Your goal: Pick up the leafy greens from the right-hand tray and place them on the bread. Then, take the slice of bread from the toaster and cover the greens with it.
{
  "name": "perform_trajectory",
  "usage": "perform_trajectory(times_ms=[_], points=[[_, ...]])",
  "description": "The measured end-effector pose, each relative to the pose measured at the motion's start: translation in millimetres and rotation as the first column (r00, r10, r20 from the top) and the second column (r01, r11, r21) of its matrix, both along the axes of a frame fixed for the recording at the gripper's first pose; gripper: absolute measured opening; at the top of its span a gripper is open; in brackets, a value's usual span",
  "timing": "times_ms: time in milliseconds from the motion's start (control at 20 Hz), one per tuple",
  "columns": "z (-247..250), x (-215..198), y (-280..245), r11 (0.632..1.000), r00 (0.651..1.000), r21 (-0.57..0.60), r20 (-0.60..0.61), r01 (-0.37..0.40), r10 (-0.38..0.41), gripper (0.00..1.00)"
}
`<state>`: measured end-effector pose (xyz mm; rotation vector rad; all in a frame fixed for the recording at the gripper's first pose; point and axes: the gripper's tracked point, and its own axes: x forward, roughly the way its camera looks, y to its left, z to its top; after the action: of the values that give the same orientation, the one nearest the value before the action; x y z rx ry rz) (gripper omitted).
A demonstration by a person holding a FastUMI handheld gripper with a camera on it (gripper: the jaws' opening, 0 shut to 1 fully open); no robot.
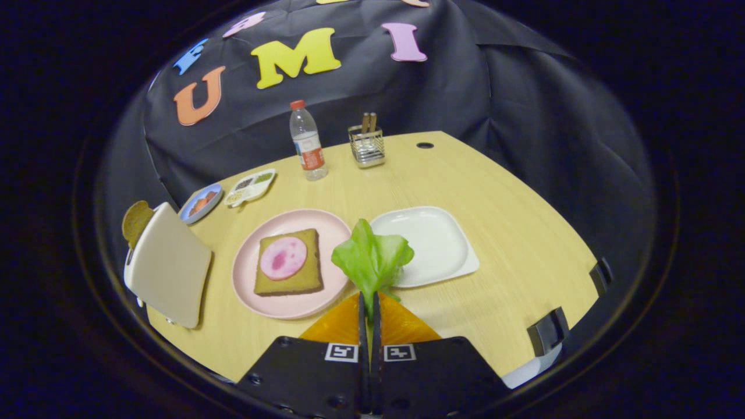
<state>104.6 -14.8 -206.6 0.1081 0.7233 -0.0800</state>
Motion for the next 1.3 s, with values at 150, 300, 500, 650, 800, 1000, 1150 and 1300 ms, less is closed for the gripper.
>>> perform_trajectory(times_ms=[150,300,500,650,800,1000,1150,1300], points=[[19,8,25,0.999,0.998,-0.002,0.039,-0.050,0.050,0.01],[25,21,57,0.995,0.994,0.009,0.049,-0.102,0.102,0.01],[18,46,100,0.986,0.986,0.029,0.036,-0.162,0.161,0.01],[-1,64,122,0.980,0.980,0.023,-0.004,-0.196,0.197,0.01],[-18,72,128,0.979,0.978,0.021,-0.043,-0.203,0.204,0.10],[-30,78,120,0.987,0.985,0.004,-0.071,-0.160,0.160,0.32],[-38,80,119,0.987,0.984,-0.004,-0.083,-0.161,0.160,0.50],[-37,80,117,0.988,0.985,-0.008,-0.074,-0.157,0.156,0.77]])
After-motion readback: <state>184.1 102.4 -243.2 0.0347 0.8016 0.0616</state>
